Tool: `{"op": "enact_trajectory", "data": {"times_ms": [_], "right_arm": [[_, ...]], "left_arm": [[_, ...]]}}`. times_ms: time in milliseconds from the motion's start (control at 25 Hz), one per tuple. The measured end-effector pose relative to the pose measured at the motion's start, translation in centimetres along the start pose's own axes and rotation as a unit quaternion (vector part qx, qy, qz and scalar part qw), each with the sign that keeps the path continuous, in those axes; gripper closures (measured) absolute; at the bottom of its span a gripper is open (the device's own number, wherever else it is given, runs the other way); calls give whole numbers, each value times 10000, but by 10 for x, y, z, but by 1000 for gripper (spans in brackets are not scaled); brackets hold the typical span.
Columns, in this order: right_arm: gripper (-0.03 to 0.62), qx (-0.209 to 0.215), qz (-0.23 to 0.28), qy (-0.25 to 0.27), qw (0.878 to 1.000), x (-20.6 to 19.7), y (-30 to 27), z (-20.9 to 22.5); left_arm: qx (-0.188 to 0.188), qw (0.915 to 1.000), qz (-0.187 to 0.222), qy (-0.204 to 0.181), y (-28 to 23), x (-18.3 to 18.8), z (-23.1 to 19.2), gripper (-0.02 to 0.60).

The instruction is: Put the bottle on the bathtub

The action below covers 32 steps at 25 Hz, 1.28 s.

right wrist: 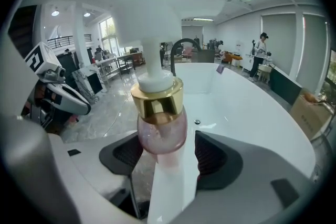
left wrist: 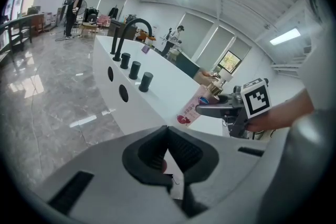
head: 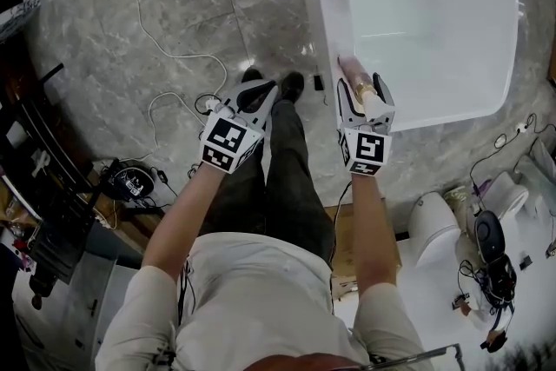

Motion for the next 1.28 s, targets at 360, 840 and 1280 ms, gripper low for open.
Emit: {"op": "enact_trajectory", "data": {"times_ms": [360, 840, 1280], "right_arm": [[293, -217, -98, -34, 9997, 0, 55, -7], [295, -517, 231, -456, 9974, 48, 176, -40], [447, -835, 775, -824, 9901, 100, 282, -71]], "left_arm": [[-45, 9998, 90, -171, 39, 19, 18, 574], [-434, 9957, 411, -703, 120, 88, 93, 574], [-750, 9878, 551, -1250, 190, 125, 157, 574]]}}
Point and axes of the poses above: the fingertips, and each gripper's own axes: y backward along the fingers, z to its right, x out of its top, the point moved 2 cm from there along y, backward along the fingers, and after that the axes turned 3 degrees about -y, right-handed, at the moved point
